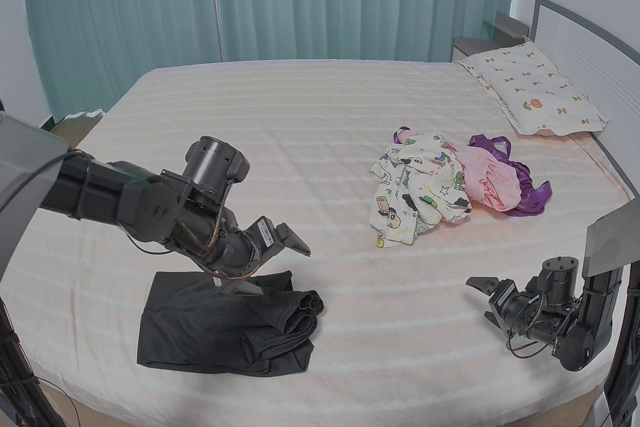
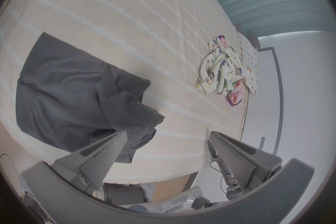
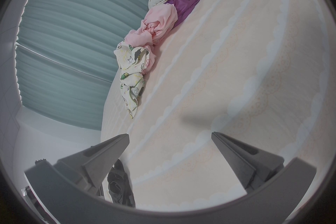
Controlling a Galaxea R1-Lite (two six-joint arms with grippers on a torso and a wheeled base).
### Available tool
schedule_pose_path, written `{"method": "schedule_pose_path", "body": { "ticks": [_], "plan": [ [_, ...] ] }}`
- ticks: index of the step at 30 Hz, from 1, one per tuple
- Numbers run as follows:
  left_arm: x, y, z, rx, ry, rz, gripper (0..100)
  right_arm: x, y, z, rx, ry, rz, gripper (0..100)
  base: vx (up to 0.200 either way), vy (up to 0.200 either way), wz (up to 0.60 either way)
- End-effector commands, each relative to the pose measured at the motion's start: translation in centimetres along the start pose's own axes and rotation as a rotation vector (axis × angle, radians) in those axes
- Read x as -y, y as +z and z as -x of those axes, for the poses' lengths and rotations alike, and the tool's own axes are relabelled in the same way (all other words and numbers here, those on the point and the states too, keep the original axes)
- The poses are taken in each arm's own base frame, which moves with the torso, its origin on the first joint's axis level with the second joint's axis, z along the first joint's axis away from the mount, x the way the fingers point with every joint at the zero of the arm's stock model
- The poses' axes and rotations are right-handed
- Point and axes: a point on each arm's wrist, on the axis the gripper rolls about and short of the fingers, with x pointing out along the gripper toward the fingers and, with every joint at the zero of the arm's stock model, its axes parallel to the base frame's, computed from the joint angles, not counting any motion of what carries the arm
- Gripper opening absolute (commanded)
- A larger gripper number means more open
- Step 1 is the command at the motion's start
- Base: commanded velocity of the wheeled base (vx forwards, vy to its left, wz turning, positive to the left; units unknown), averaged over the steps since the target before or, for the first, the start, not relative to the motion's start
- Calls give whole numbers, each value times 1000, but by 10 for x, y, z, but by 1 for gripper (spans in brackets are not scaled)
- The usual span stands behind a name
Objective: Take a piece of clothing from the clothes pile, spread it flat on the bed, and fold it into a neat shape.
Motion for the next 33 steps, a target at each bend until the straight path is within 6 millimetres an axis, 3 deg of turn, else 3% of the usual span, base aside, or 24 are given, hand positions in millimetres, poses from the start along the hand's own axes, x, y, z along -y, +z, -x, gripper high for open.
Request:
{"method": "schedule_pose_path", "body": {
  "ticks": [1,6,10,11,14,21,25,33],
  "plan": [
    [-14,-2,32,19,-33,42,100,-1,-2,0,-5,8,5,100,-200,0,0],
    [-56,3,44,36,-59,121,100,-1,-4,0,-10,7,7,100,-200,0,0],
    [-77,3,52,43,-85,158,100,-2,-4,0,-10,9,9,100,0,0,0],
    [-97,4,54,70,-79,195,100,-3,-5,0,-11,9,14,100,0,0,0],
    [-117,5,53,85,-73,240,100,-5,-9,0,-24,14,23,100,0,0,0],
    [-150,14,59,77,-167,312,100,-11,-13,-1,-34,42,39,100,0,0,0],
    [-165,22,75,87,-237,350,100,-21,-18,-2,-42,82,61,100,0,200,0],
    [-178,29,76,108,-237,369,100,-50,-38,-18,-76,187,129,100,0,200,0]
  ]
}}
